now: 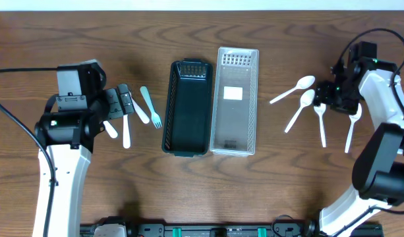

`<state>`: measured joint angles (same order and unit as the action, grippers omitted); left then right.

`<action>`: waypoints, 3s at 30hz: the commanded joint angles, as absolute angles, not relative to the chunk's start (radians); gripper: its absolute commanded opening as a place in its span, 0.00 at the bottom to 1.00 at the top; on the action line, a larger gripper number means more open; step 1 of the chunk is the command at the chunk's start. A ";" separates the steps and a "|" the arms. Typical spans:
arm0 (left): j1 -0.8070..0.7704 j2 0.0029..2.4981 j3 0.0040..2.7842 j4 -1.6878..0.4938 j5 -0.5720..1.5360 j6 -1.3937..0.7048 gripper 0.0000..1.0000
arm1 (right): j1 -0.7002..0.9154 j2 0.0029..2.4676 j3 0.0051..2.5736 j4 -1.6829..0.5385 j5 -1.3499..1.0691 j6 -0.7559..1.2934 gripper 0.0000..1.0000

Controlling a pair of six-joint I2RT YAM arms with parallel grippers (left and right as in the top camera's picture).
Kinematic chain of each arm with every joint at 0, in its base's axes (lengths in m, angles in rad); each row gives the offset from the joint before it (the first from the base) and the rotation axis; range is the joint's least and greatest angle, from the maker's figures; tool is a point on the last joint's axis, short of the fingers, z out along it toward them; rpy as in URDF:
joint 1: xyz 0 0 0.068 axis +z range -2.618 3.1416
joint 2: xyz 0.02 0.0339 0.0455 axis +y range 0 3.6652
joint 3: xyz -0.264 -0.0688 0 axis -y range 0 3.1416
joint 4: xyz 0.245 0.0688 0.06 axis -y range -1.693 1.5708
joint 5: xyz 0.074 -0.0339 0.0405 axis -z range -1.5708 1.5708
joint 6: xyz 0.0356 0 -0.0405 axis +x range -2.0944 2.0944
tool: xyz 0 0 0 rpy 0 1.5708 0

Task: Pack container
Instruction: 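Grasp the rightmost white spoon with the right gripper, then place the white spoon into the clear basket, open right gripper, then grasp the next white spoon with the right gripper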

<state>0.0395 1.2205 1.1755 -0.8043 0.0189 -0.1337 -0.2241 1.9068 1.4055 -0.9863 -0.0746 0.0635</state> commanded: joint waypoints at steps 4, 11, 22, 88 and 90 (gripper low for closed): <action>0.049 1.221 1.199 -0.807 0.007 -0.124 0.98 | -0.229 1.961 1.419 -0.994 0.000 0.055 0.70; 0.049 1.221 1.199 -0.807 0.007 -0.124 0.98 | -0.221 2.009 1.412 -1.001 0.003 0.056 0.58; 0.049 1.221 1.199 -0.807 0.007 -0.124 0.98 | -0.221 2.067 1.407 -1.005 0.003 0.067 0.43; 0.049 1.221 1.199 -0.807 0.007 -0.124 0.98 | -0.285 1.736 1.510 -1.057 0.137 0.309 0.57; 0.049 1.221 1.199 -0.807 0.007 -0.124 0.98 | -0.341 1.765 1.466 -1.034 0.090 0.309 0.57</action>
